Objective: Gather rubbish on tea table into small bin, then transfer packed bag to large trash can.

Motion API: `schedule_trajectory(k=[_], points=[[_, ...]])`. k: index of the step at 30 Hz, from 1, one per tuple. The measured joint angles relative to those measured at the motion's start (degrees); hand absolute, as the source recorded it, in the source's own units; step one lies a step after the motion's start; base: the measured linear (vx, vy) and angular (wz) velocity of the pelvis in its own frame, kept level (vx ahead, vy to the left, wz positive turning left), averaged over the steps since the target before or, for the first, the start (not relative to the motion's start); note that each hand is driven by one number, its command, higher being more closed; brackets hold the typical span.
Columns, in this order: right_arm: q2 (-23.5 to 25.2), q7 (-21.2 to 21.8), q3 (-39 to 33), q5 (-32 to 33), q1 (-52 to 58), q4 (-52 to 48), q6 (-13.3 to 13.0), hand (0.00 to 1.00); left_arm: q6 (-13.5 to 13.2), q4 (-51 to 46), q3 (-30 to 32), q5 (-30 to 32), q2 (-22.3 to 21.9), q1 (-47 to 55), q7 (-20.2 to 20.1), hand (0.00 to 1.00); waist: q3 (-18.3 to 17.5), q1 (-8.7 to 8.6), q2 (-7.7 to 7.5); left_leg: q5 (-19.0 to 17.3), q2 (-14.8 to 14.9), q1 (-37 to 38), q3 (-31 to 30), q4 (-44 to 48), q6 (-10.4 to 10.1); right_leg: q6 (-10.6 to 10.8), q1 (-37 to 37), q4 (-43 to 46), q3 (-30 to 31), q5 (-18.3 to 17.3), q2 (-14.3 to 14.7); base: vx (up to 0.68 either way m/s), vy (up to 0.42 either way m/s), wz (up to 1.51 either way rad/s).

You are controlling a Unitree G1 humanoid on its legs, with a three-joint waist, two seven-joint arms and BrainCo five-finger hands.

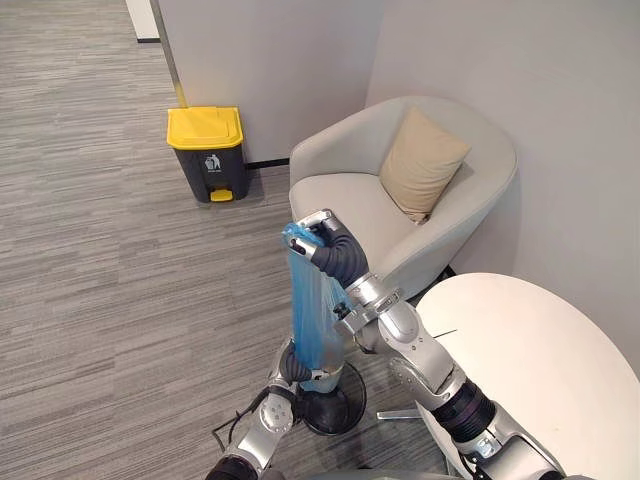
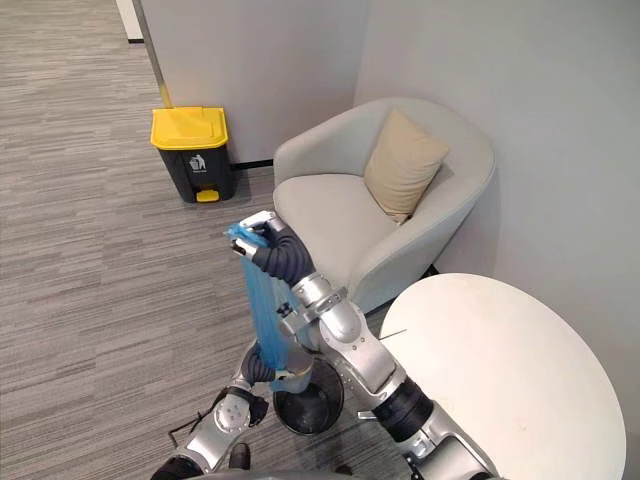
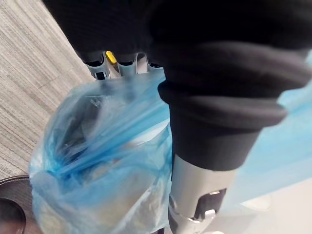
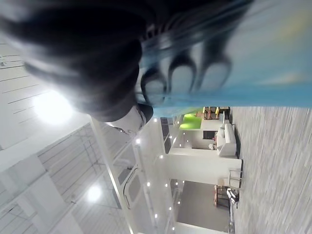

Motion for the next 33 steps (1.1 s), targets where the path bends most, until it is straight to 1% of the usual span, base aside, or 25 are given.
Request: schedule_trajectory(k=[4, 7, 9, 11, 14, 20, 21, 24, 26, 29, 33], points=[[0.2, 0.5, 3.7, 1.3, -1.6, 0.0, 0.0, 1.0, -0.1, -0.4, -0.3, -0.1, 0.0, 0.1, 0.2, 0.0, 0.0, 0.0, 0.01, 0.0, 0.0, 0.0, 0.0, 0.0, 0.0, 0.0, 0.0, 0.0, 0.0, 0.0, 0.0, 0.0, 0.0, 0.0], [1.3, 0.7, 4.1, 1.4, -1.7, 0.0, -0.4, 1.0, 0.3, -5.7, -2.0, -0.6, 0.0, 0.1, 0.1, 0.0, 0.0, 0.18, 0.0, 0.0, 0.0, 0.0, 0.0, 0.0, 0.0, 0.0, 0.0, -0.1, 0.0, 0.0, 0.0, 0.0, 0.0, 0.0], [2.5, 0.7, 4.2, 1.4, -1.7, 0.0, -0.6, 1.0, 0.4, -6.6, -2.6, -0.5, -0.3, -0.9, 0.4, 0.0, 0.0, -0.05, 0.01, 0.0, 0.0, 0.0, 0.0, 0.0, 0.0, 0.0, 0.0, -0.1, 0.0, 0.0, 0.0, 0.0, 0.0, 0.0], [2.5, 0.3, 5.5, 1.4, -1.7, 0.0, -0.8, 1.0, 1.3, -8.0, -2.6, -0.6, -1.2, -2.0, 2.6, 0.0, 0.0, -0.17, 0.01, 0.0, 0.0, 0.0, 0.1, 0.0, 0.0, 0.0, 0.0, -0.1, 0.1, 0.0, 0.0, 0.0, 0.0, 0.0], [2.5, 0.3, 6.4, 1.4, -0.8, 0.1, -0.8, 1.0, 2.0, -11.0, -2.6, -0.6, -1.6, -2.8, 4.5, 0.0, 0.0, -0.18, 0.03, 0.0, 0.0, 0.0, 0.1, 0.0, 0.0, 0.0, 0.0, -0.1, 0.1, 0.0, 0.0, 0.0, 0.0, 0.0], [2.8, 0.3, 6.6, 1.5, -0.2, 0.2, -0.7, 1.0, 2.2, -15.6, -2.7, -1.2, -2.1, -2.8, 5.0, 0.0, 0.1, -0.14, 0.02, 0.0, 0.0, 0.0, 0.1, 0.0, 0.0, 0.0, 0.0, 0.0, 0.1, 0.0, 0.0, 0.0, 0.0, 0.0], [2.9, 0.3, 7.1, 1.6, 0.2, 0.2, -0.7, 1.0, 2.2, -16.4, -2.8, -1.2, -2.3, -2.8, 4.9, 1.0, 0.1, -0.13, 0.02, 0.0, 0.0, 0.0, 0.1, 0.0, 0.0, 0.0, 0.0, 0.0, 0.1, 0.0, 0.0, 0.0, 0.0, 0.0], [3.7, 0.4, 9.3, 2.3, 0.8, 0.2, -0.6, 1.0, 2.2, -17.1, -3.1, -1.1, -2.3, -3.2, 4.8, 1.0, 0.1, -0.24, 0.04, 0.0, 0.0, 0.0, 0.1, 0.0, 0.0, 0.0, 0.0, 0.0, 0.1, 0.0, 0.0, 0.0, 0.0, 0.0], [4.2, 0.4, 10.4, 3.2, 0.8, 0.6, -0.5, 1.0, 2.3, -17.1, -4.4, -0.9, -2.3, -4.6, 4.8, 1.0, 0.1, -0.11, 0.04, 0.0, 0.0, 0.0, 0.1, 0.0, 0.0, 0.0, 0.0, 0.0, 0.0, 0.0, 0.0, 0.0, 0.0, 0.0], [5.2, 0.4, 10.4, 4.7, 0.8, 0.9, -0.5, 1.0, 2.2, -17.2, -5.3, -0.6, -2.3, -6.1, 4.7, 1.0, 0.1, -0.13, 0.04, 0.0, 0.0, 0.0, 0.1, 0.0, 0.0, 0.0, 0.0, 0.0, 0.0, 0.0, 0.0, 0.0, 0.0, 0.0], [5.3, 0.4, 11.3, 6.6, 0.6, 0.9, -0.5, 1.0, 2.3, -17.2, -6.4, -0.5, -2.3, -7.8, 4.6, 1.0, 0.1, -0.13, 0.04, 0.0, 0.0, 0.0, 0.1, 0.0, 0.0, 0.0, 0.0, 0.0, 0.0, 0.0, 0.0, 0.0, 0.0, 0.0]])
